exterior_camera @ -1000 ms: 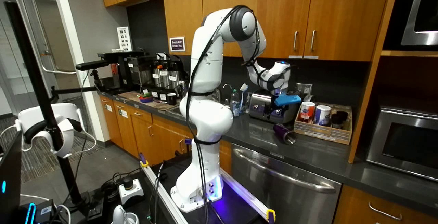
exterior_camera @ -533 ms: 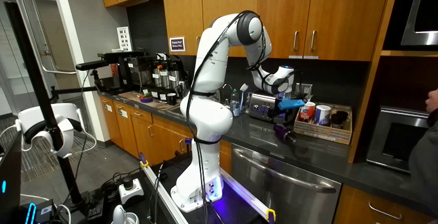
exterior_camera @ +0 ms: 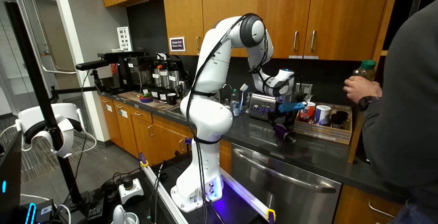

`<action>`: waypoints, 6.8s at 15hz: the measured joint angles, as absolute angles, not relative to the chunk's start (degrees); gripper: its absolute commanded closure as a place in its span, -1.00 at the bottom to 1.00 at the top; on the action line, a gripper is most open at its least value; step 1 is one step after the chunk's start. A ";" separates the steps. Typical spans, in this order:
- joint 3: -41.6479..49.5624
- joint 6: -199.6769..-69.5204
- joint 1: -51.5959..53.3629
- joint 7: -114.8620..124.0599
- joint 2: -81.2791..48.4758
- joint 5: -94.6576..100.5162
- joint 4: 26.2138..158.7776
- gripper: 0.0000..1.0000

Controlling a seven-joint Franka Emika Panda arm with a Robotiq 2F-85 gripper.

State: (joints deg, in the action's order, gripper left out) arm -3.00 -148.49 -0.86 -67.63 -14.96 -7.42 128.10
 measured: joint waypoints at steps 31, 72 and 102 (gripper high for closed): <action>-3.49 -149.40 -1.37 -62.19 -21.14 0.89 125.29 -0.15; -2.43 -121.55 4.66 -15.38 -12.14 62.14 130.86 -0.15; -3.15 -97.72 4.07 -24.04 -20.16 68.68 131.06 -0.15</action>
